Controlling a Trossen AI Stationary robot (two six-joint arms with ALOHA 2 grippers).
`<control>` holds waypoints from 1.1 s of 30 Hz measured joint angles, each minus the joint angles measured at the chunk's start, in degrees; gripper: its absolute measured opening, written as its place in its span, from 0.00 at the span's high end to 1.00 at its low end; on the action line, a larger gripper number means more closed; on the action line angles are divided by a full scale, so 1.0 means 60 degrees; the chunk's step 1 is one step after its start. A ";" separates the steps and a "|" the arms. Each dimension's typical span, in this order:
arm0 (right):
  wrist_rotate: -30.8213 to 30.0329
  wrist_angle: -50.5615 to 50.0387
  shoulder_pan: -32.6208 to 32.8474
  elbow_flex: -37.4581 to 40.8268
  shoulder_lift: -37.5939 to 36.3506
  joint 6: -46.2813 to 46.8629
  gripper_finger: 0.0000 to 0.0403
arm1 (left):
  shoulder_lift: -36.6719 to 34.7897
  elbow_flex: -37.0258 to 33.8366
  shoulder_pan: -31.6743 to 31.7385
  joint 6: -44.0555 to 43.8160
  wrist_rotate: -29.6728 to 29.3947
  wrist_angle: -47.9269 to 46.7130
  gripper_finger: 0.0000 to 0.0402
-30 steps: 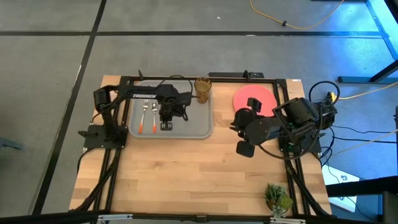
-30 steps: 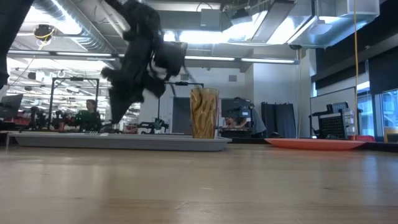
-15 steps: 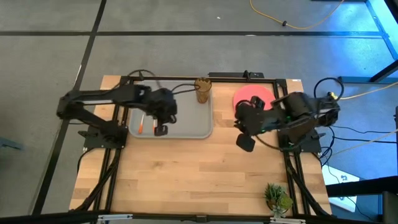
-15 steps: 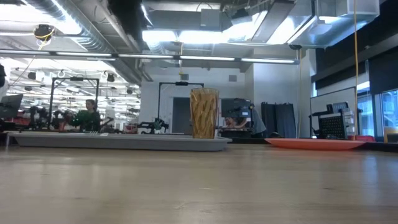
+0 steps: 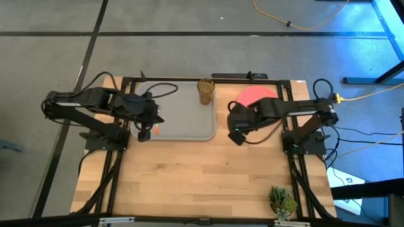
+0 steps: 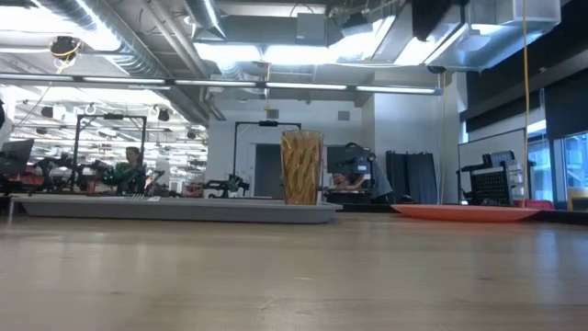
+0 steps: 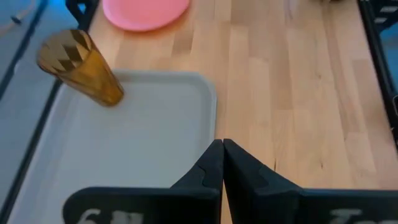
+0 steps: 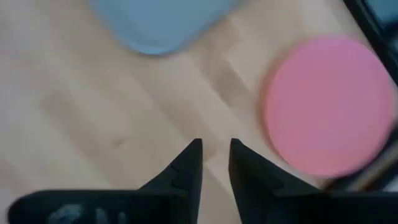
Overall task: Pick and place plate/cup/fork/spoon on tray
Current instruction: Put the pink plate to the right side of the orange spoon on the gray serving tray
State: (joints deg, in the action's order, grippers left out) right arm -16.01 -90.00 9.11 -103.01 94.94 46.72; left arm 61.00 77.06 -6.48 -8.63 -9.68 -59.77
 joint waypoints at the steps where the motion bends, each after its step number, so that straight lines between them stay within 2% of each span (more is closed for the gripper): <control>1: -0.0101 -0.0005 -0.0171 0.0326 0.0000 0.0269 0.79 | -0.0073 0.0004 -0.0025 0.0004 -0.0052 -0.0003 1.00; 5: -0.0222 -0.0009 -0.0953 0.1762 0.0023 0.1193 0.71 | -0.0279 -0.0001 -0.0036 0.0017 -0.0254 -0.0135 1.00; 11: -0.0129 0.1017 -0.1898 0.3778 0.0044 0.0814 0.63 | -0.0375 -0.0004 0.0005 0.0004 -0.0560 -0.0235 1.00; 19: -0.0255 0.4758 -0.2837 0.6000 0.0040 -0.1157 0.63 | -0.0355 -0.0004 0.0514 -0.0426 -0.0559 -0.0240 1.00; 23: -0.0551 0.6025 -0.3160 0.6837 0.0040 -0.2388 0.63 | -0.0359 -0.0004 0.0886 -0.0546 -0.0567 -0.0237 1.00; 27: -0.0700 0.6320 -0.3443 0.7352 0.0040 -0.2613 0.63 | -0.0359 -0.0004 0.1226 -0.0560 -0.0559 -0.0236 1.00; 33: -0.0176 0.6745 -0.3613 0.7855 0.0040 -0.2652 0.63 | -0.0359 -0.0004 0.1743 -0.0568 -0.0560 -0.0236 1.00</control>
State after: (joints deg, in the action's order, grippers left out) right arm -17.07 -49.53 -12.57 -55.88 95.18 30.81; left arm 58.85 77.03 3.98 -12.03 -13.04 -61.19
